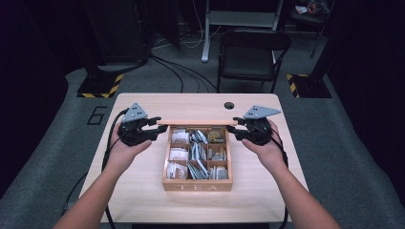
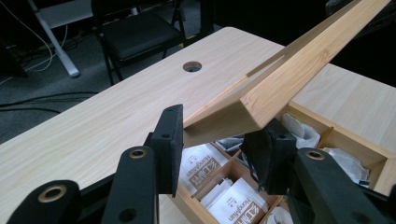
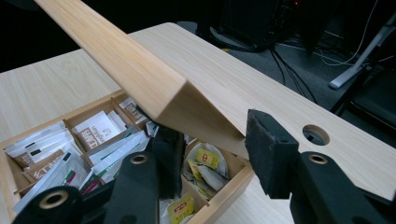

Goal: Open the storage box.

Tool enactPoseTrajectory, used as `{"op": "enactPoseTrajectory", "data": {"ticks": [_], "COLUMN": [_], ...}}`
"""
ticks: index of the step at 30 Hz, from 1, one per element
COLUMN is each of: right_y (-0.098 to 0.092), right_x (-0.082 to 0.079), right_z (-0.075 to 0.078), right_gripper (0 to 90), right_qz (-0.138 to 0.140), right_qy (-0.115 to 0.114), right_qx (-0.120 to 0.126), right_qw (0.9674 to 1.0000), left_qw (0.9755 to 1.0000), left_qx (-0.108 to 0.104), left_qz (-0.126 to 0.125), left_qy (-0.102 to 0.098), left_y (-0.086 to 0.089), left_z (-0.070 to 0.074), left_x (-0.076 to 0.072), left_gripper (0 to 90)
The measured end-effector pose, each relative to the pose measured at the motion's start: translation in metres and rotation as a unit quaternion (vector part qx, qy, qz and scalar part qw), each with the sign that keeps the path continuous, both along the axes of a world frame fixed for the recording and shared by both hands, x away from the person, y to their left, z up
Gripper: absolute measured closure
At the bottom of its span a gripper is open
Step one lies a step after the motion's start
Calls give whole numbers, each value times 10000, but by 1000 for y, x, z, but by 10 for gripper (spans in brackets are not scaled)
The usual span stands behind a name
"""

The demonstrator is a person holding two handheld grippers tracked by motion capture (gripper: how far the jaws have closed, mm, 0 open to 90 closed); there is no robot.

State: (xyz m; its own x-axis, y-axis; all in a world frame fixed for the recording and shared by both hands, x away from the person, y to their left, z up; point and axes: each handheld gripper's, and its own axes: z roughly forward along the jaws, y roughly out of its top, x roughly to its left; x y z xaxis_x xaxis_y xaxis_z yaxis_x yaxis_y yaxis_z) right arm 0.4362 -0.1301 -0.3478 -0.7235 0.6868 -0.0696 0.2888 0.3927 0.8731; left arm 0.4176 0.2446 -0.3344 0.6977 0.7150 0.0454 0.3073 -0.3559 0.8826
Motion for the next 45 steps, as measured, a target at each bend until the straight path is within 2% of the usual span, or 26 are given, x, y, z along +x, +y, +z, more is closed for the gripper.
{"op": "enactPoseTrajectory", "data": {"ticks": [4,5,6,11,17,29,32,35,39,45], "right_y": [1,1,1,0,0,0,0,1,1,0], "right_x": [1,2,2,7,11,19,22,24,26,28], "right_z": [2,3,3,5,7,11,12,13,13,13], "right_gripper": [582,581,582,585,588,593,596,597,598,594], "right_qz": [-18,-17,-45,-47,-91,-162,-167,-193,-177,-215], "right_qy": [-4,-29,39,9,77,96,77,80,50,65], "right_qx": [-41,-33,-18,59,145,231,230,224,227,336], "right_qw": [10000,10000,10000,10000,9998,9996,9996,9995,9996,9992], "left_qw": [10000,10000,9999,9997,9994,9991,9991,9990,9991,9989], "left_qx": [-25,19,69,187,186,94,85,6,14,-88], "left_qz": [35,67,115,165,262,357,384,413,409,407], "left_qy": [-2,15,-18,27,116,185,127,140,130,200], "left_y": [0,0,0,0,1,-5,-6,-6,-6,-4], "left_z": [0,0,-2,-11,-20,-35,-36,-37,-38,-38], "left_x": [3,3,5,12,24,43,45,48,51,54], "left_gripper": [567,555,553,548,545,575,590,607,617,619]}}
